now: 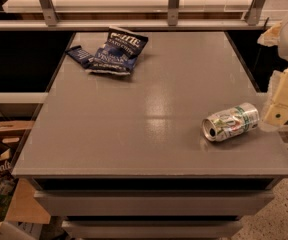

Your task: Move 7up can near blue chip bag

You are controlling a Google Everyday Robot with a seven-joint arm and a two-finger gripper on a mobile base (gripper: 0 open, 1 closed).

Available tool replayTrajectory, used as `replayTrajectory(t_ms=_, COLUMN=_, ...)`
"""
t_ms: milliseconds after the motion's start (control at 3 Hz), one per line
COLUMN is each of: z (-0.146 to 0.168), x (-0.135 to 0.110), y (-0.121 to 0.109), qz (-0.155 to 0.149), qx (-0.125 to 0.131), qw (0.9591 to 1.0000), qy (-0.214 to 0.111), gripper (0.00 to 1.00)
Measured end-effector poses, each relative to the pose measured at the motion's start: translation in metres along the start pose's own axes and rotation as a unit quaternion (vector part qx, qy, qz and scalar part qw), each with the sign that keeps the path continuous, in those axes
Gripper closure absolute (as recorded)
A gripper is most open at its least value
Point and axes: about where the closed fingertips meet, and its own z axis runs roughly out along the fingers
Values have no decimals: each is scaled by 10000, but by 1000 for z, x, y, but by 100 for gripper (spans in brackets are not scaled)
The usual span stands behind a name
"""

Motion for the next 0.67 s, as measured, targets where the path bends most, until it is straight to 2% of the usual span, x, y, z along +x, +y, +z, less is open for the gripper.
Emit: replayTrajectory(t_ms=667, z=3, x=0, y=6, qz=-85, qx=-35, qw=10000, qy=-2, gripper=0)
